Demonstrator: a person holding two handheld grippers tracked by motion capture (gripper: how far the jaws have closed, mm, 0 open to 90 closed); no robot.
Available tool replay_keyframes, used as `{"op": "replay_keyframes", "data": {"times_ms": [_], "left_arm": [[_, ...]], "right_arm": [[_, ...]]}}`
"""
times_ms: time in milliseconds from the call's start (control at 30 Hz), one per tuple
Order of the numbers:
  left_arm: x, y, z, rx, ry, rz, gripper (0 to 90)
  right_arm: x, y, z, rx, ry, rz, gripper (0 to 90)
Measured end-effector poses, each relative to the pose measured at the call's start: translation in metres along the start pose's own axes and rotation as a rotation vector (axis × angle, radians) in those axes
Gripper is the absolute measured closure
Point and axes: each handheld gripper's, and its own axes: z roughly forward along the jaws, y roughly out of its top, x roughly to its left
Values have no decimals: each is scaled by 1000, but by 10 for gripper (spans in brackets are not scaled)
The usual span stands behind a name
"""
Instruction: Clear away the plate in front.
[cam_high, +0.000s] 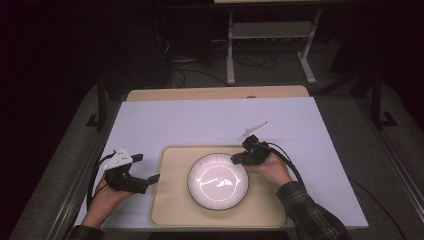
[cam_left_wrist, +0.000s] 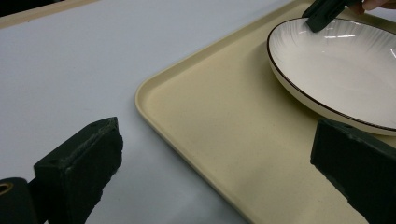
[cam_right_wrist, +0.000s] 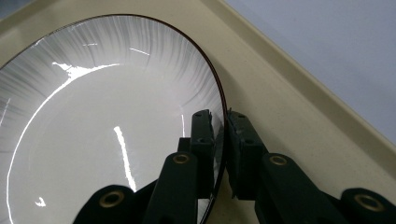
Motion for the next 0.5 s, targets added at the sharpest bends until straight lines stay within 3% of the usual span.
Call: {"op": "replay_keyframes", "data": {"times_ms": [67,333,500], "left_arm": [[0,0,0,0,0,0,15],[1,0,0,3,0,0,15],[0,-1,1,9,-4,3,15]], "right_arm": [[1,0,-1,8,-8,-12,783],[4,1,-12,-38,-45,-15,376],[7,0,-16,-38,-124,-27,140]]}}
